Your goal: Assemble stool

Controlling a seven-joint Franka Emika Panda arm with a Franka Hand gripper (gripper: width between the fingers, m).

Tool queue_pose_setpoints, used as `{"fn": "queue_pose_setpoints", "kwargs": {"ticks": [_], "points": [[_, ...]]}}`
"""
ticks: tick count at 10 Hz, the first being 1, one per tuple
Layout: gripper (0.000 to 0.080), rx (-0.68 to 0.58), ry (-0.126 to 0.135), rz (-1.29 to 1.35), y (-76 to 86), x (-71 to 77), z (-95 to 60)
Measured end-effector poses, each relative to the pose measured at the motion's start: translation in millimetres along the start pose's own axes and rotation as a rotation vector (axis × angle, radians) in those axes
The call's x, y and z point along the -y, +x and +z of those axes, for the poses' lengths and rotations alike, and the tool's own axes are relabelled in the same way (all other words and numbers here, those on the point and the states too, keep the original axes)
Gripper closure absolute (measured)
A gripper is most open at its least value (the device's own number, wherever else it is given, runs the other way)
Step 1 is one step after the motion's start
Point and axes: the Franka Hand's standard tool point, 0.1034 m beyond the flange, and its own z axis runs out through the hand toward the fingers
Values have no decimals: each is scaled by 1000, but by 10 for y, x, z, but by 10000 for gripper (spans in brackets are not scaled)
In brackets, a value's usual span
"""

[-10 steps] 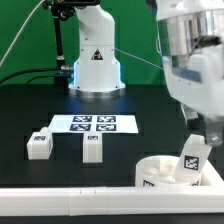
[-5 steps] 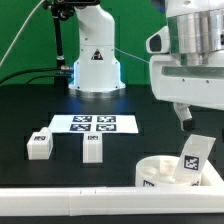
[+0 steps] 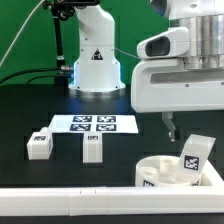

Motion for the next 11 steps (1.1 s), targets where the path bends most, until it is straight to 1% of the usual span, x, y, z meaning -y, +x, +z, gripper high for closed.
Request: {"fn": "queue_pose_setpoints", "kwargs": {"ticks": [1, 3, 4, 6, 7, 8, 9, 10, 11], "points": [[150, 1, -8, -102, 5, -29, 6], [150, 1, -12, -207, 14, -53, 8], [150, 0, -19, -300, 21, -68, 6], [150, 6, -63, -717, 57, -116, -9], [150, 23, -77, -870, 58, -141, 31], [150, 37, -91, -955, 44, -141, 77], [150, 23, -102, -1000, 34, -110, 118], [150, 27, -102, -1064, 20, -146, 149], [150, 19, -104, -1057, 51, -179, 139]]}}
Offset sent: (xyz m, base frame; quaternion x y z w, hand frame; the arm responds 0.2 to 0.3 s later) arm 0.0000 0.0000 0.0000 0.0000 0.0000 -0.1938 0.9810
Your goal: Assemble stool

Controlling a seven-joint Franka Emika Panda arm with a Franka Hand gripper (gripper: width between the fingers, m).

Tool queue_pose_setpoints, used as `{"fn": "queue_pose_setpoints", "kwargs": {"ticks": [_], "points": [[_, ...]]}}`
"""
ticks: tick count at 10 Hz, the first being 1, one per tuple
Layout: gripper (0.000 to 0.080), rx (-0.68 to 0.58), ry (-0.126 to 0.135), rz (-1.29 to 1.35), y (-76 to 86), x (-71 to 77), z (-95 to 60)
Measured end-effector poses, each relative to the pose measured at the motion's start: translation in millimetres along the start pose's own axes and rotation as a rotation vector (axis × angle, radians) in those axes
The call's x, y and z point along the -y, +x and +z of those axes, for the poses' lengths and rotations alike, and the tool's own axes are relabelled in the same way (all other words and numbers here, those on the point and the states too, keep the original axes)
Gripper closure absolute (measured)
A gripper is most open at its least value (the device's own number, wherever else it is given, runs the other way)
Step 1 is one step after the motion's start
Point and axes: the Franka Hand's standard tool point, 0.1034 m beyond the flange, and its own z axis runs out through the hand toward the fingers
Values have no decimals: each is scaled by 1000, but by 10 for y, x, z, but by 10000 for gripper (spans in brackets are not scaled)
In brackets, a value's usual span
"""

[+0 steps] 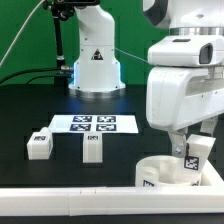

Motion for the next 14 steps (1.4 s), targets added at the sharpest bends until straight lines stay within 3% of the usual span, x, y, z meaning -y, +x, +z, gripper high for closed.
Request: {"fn": "queue_pose_setpoints", "kwargs": {"ticks": [1, 3, 7, 11, 14], "points": [[150, 0, 0, 41, -1, -2, 0], [416, -1, 0, 114, -4, -6, 0], [452, -3, -5, 429, -22, -51, -5], [455, -91, -39, 823, -45, -205, 27], [453, -115, -10, 1268, -184, -272, 33]]}}
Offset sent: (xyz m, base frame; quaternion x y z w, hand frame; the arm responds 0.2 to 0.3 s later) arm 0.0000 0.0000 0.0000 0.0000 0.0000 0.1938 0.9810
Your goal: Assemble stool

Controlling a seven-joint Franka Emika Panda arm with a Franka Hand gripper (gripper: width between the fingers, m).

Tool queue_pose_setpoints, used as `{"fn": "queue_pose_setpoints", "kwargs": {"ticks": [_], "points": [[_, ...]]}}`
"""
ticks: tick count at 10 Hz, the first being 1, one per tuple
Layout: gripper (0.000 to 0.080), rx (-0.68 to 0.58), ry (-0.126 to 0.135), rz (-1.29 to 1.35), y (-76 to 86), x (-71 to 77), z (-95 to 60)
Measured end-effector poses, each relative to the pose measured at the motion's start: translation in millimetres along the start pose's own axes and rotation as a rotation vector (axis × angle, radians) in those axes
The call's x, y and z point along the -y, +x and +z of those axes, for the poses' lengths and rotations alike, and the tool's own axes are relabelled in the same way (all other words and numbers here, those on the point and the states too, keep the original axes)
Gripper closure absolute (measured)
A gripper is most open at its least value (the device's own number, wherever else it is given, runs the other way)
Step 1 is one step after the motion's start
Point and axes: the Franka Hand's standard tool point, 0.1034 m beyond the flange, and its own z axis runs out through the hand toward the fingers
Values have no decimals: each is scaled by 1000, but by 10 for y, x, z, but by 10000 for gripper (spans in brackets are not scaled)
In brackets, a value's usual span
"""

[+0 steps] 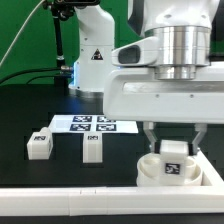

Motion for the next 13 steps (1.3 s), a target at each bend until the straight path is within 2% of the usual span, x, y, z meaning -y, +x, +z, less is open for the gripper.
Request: {"fn": "queue_pose_setpoints", "kwargs": {"ticks": [1, 2, 6, 7, 9, 11, 13], "points": [[453, -2, 32, 148, 47, -97, -12], [453, 4, 45, 214, 63, -147, -21], [453, 10, 27, 416, 69, -230, -24], [453, 15, 21, 522, 53, -251, -29], [450, 18, -21, 905, -76, -304, -42], [448, 34, -21, 1135, -125, -359, -48], [446, 38, -37, 1247, -158, -370, -53]]}}
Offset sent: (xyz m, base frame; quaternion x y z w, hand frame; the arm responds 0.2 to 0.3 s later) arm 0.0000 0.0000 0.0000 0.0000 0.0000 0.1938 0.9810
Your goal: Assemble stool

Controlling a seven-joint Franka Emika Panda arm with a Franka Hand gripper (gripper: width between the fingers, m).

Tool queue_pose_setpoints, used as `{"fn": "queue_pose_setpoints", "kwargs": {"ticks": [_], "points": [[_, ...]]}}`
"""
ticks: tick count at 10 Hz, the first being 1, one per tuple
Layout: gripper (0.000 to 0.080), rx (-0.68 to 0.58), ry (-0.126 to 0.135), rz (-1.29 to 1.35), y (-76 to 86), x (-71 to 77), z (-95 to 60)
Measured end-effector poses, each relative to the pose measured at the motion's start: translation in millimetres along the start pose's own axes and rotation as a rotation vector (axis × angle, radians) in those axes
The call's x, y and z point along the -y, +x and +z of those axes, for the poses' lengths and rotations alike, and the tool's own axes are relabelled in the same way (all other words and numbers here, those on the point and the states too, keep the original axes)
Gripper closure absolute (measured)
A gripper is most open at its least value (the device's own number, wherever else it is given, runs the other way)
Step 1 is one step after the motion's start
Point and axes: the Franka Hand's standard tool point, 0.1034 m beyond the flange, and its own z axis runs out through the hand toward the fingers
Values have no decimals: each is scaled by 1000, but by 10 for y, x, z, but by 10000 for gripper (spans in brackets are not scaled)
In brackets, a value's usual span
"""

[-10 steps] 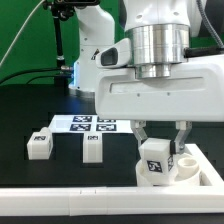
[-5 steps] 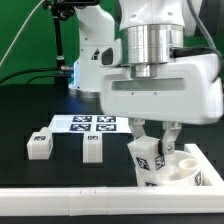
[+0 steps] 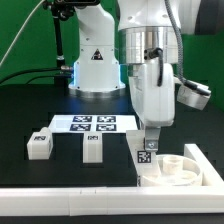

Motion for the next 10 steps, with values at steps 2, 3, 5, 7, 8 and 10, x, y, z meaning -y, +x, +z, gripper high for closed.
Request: {"fn": "queue_pose_setpoints", "kwargs": {"ticks": [2, 3, 5, 7, 8, 10], "points": [[446, -5, -5, 31, 0, -11, -3], [332, -6, -6, 28, 0, -15, 3], [215, -3, 3, 5, 8, 15, -35], [154, 20, 49, -98, 122, 150, -375], [154, 17, 57, -113, 178, 187, -420], [151, 16, 53, -119, 154, 165, -388]]}}
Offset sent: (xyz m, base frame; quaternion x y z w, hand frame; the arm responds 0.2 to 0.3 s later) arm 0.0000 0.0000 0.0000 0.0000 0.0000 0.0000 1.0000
